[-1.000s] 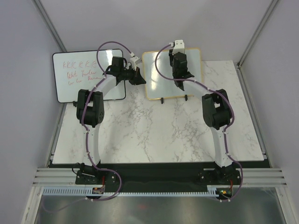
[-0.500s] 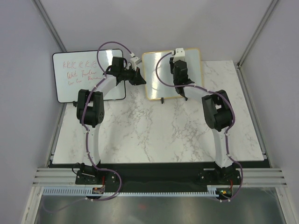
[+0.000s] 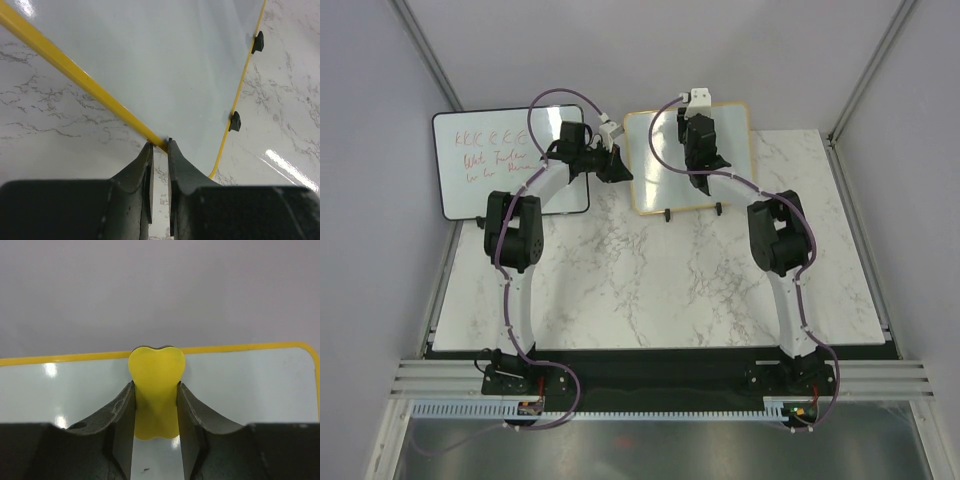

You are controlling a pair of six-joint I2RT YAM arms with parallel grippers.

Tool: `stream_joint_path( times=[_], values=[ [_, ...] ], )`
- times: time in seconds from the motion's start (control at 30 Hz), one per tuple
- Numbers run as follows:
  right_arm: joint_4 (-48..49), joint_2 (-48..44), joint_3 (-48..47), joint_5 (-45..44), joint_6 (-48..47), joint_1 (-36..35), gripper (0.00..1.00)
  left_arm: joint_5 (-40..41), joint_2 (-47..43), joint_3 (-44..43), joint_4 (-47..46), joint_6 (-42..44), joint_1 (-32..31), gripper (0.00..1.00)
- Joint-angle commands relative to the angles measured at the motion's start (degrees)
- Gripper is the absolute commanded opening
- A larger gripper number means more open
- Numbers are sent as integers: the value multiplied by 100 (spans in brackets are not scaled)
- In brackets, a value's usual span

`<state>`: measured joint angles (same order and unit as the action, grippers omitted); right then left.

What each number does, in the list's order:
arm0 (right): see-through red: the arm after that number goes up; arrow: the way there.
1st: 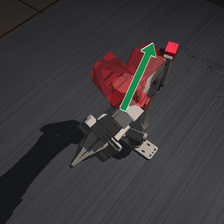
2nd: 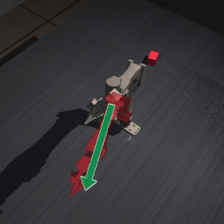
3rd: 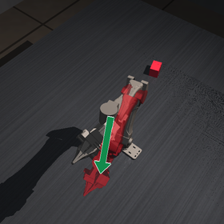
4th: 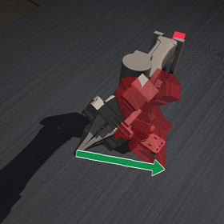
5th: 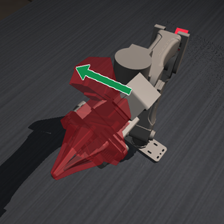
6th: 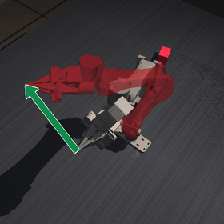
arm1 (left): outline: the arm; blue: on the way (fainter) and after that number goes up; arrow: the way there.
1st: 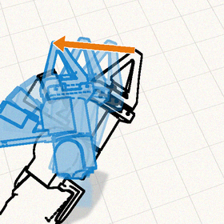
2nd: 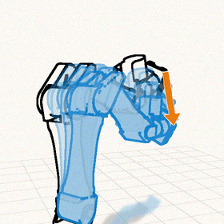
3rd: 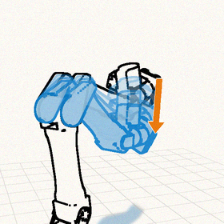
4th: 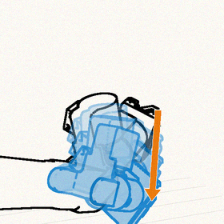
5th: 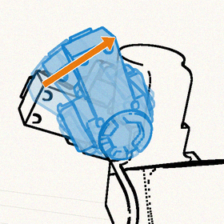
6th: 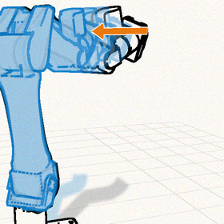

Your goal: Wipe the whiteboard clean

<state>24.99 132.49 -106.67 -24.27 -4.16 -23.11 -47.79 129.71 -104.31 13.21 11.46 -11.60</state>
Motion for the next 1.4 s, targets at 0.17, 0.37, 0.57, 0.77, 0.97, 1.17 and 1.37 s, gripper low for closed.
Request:
stream_joint_path(
  times=[0.17, 0.37, 0.57, 0.77, 0.97, 1.17, 1.37],
  values=[
    [568, -706, 2122, -16, 742, -210, 0, -37, -236, -212, -144, 374, 17, 2],
    [647, -733, 1811, -358, 295, -246, 0, -29, -244, -168, -152, 365, 17, 2],
    [270, -215, 422, -464, 135, -132, 0, -2, -279, -142, -152, 374, 17, 2],
    [154, -424, 951, -324, 188, -149, 0, 15, -359, 7, -144, 515, 26, 2],
    [392, -1294, 2701, -438, 187, -387, 0, 24, -359, -1, -152, 523, 26, 2],
    [-186, -2173, 3293, -343, 1169, -45, 0, 33, -359, -19, -170, 489, 35, 2],
    [-900, -2894, 3653, -113, 1831, 790, 0, 15, -367, -45, -223, 418, 35, 2]
  ],
)
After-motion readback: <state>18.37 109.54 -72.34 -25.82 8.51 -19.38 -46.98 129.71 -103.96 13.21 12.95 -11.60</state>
